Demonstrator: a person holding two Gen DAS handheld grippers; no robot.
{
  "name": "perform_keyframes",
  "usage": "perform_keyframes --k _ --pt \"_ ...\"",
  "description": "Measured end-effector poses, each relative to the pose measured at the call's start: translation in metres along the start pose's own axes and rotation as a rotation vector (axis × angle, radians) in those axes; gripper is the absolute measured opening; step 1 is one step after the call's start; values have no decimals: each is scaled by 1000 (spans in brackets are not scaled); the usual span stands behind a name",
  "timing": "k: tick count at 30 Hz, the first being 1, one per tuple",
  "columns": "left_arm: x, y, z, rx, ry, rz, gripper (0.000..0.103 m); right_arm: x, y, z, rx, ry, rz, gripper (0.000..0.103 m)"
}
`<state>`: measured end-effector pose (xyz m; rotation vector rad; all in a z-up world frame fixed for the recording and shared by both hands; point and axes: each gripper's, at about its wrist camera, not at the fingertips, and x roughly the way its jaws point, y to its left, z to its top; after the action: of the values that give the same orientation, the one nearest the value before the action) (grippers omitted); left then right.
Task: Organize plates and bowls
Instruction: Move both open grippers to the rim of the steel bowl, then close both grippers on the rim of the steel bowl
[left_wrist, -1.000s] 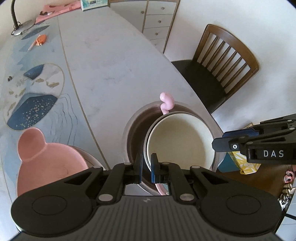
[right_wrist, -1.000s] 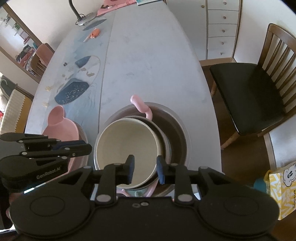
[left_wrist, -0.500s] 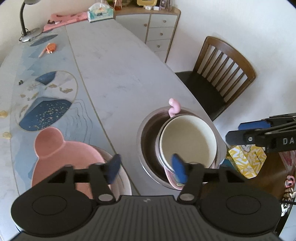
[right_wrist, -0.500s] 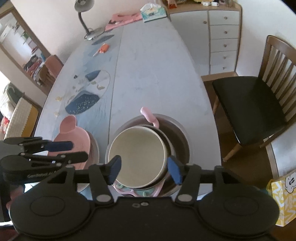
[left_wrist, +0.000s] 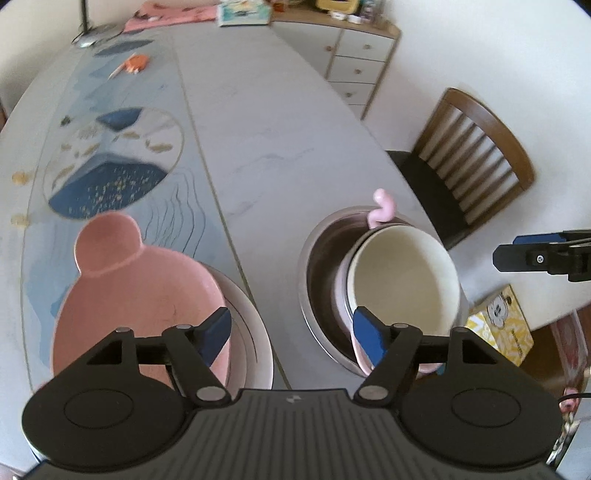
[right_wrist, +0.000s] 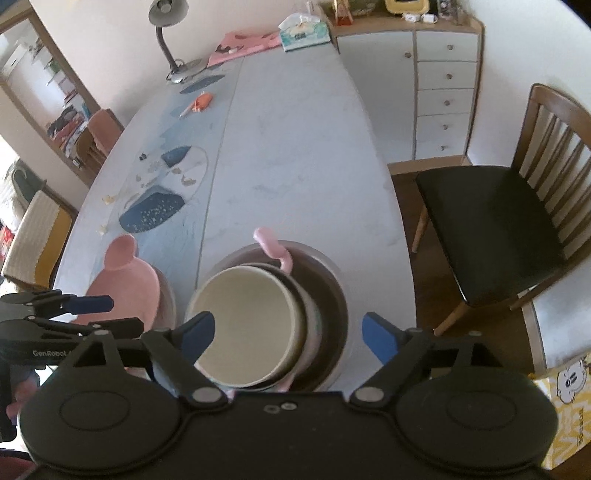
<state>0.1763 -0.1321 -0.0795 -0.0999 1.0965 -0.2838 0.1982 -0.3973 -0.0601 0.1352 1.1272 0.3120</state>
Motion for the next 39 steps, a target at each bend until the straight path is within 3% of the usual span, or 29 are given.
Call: perform_keyframes --k 8,13,17,19,28,39 --pt "29 -4 -3 -23 -19 59 72 34 -31 13 -86 92 46 84" --pt "47 -4 6 -14 12 72 71 47 -53 11 -57 137 80 78" --pt "58 2 17 3 47 47 71 54 -61 -1 -33 170 91 72" --pt "63 4 21 23 64 34 63 58 -62 -7 -22 188 98 69" --pt "85 4 27 112 153 -52 52 68 -57 -32 58 205 97 56" --pt "108 12 29 99 244 -146 34 77 -51 -50 206 189 68 37"
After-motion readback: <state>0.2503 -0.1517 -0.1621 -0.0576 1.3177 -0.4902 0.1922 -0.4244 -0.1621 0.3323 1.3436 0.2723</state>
